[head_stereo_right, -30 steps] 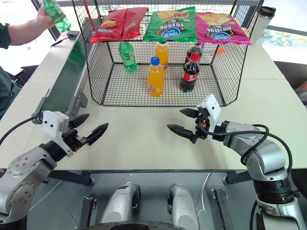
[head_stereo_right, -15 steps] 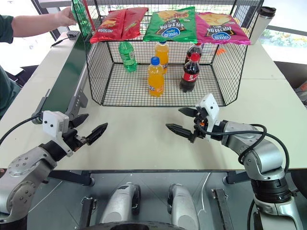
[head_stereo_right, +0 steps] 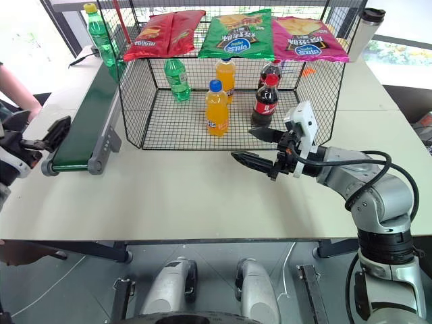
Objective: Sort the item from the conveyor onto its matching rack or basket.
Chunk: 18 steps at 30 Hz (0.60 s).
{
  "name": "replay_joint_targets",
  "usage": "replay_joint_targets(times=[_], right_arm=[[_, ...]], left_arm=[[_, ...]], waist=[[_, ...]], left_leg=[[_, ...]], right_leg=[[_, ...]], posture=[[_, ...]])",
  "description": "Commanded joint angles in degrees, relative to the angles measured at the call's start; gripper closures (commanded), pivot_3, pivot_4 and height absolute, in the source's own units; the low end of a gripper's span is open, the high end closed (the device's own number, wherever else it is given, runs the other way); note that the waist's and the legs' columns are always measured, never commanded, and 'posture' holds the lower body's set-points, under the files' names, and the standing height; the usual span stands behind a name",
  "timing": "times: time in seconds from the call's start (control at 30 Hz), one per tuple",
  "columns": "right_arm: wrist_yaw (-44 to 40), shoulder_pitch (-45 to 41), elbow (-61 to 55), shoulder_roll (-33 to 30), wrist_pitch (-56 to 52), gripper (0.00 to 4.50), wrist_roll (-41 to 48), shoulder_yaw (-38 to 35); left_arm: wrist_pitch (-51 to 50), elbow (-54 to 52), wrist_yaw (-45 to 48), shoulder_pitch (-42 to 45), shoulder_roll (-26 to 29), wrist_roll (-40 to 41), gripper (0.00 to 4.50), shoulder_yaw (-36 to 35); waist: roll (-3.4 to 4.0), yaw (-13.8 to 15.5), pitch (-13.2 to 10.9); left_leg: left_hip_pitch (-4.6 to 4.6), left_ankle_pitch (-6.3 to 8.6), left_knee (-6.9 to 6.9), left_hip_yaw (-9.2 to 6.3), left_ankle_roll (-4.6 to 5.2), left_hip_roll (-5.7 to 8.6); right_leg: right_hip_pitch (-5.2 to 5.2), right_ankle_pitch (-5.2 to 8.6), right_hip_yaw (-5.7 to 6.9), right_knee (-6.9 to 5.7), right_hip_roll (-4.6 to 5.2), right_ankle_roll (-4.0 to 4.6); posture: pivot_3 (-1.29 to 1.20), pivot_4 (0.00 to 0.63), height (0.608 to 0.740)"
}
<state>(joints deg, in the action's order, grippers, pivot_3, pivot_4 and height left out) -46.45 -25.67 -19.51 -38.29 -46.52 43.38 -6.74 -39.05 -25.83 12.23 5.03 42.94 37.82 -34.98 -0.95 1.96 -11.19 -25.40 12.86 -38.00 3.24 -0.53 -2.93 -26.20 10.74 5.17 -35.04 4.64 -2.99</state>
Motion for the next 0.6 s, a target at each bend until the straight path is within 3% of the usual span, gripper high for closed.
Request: replay_joint_targets(times=[0.03,0.2,0.6], right_arm=[[-1.19,-0.52,-4.04,-0.64,1.45,0.0,-2.44,4.77],[-1.26,1.45,-5.59,0.23,3.08,0.0,-5.53,9.8],[-2.04,4.38,-2.03,1.33,7.12,0.0,-10.02,11.32]], left_arm=[[2.79,4.07,-5.48,1.89,-0.51,-8.57,0.03,1.87],[7.65,13.09,-11.01,7.64,-5.22,-17.01,0.03,7.14],[18.86,27.59,-4.55,19.85,-9.33,-21.51,0.03,13.61]], waist=[[0.0,0.26,0.0],[-0.08,0.4,0.01],[-0.13,0.18,0.02]], left_leg=[[-0.02,0.06,0.0,0.02,-0.09,0.0],[-0.07,0.07,0.0,0.06,-0.12,0.02],[-0.07,-0.03,-0.01,0.13,0.04,0.01]], right_leg=[[0.0,0.0,0.0,0.03,0.03,0.0],[0.01,-0.02,0.0,0.05,0.1,0.0],[-0.02,-0.16,0.0,-0.01,0.05,0.19]], posture=[[0.0,0.15,0.74],[0.0,0.15,0.74],[0.0,0.15,0.74]])
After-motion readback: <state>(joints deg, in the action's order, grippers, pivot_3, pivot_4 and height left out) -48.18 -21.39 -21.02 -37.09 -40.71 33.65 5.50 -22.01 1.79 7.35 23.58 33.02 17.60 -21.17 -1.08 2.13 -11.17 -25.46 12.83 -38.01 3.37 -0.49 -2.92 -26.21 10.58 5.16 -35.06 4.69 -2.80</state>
